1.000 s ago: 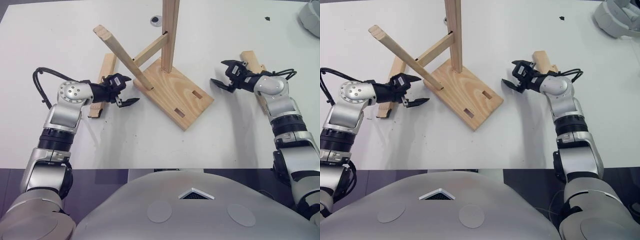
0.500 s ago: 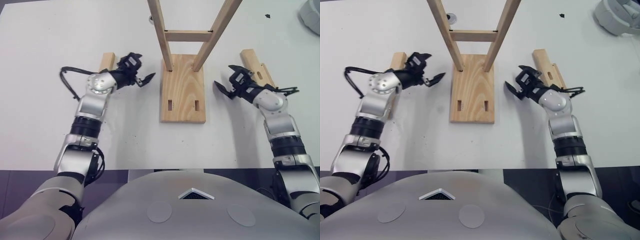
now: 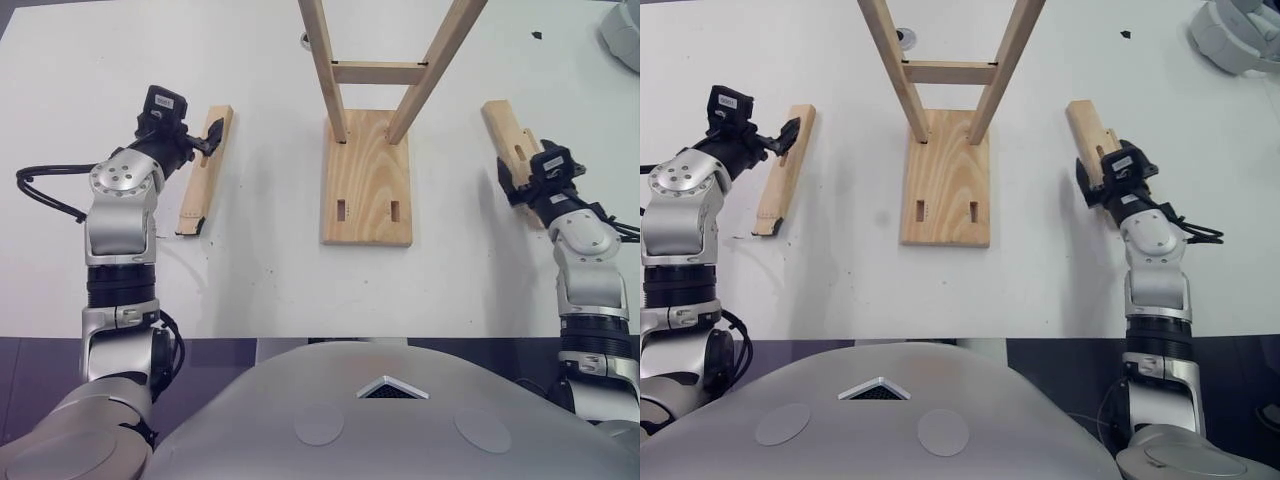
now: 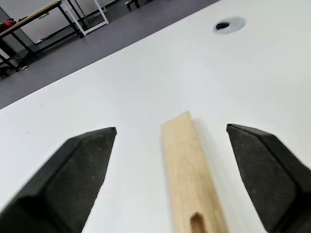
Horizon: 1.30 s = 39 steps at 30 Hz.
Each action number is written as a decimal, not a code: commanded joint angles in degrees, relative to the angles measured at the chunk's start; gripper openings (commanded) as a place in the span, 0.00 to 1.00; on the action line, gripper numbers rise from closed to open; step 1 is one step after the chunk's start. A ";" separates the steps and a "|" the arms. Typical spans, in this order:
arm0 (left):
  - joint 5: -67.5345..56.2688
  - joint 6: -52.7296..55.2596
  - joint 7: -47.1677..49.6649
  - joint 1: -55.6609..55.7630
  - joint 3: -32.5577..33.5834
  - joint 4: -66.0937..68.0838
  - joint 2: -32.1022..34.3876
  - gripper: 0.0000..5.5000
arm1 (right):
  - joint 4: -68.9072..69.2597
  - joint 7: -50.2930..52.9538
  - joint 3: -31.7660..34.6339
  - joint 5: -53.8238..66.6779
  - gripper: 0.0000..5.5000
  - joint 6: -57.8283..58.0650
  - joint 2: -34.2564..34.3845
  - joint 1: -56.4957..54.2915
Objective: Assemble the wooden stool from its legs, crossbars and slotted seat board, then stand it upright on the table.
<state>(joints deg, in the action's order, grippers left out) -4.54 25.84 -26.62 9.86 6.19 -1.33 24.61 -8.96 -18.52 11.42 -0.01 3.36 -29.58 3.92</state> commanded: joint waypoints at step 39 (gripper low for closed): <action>-2.44 -3.55 3.39 3.06 -2.10 4.10 -4.85 0.76 | -5.73 1.19 6.31 13.46 0.66 30.60 1.20 -7.75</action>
<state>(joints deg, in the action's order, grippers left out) -6.64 22.04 -23.80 12.10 4.05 2.84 20.15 -14.42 -17.25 17.61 13.40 29.53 -27.72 -4.68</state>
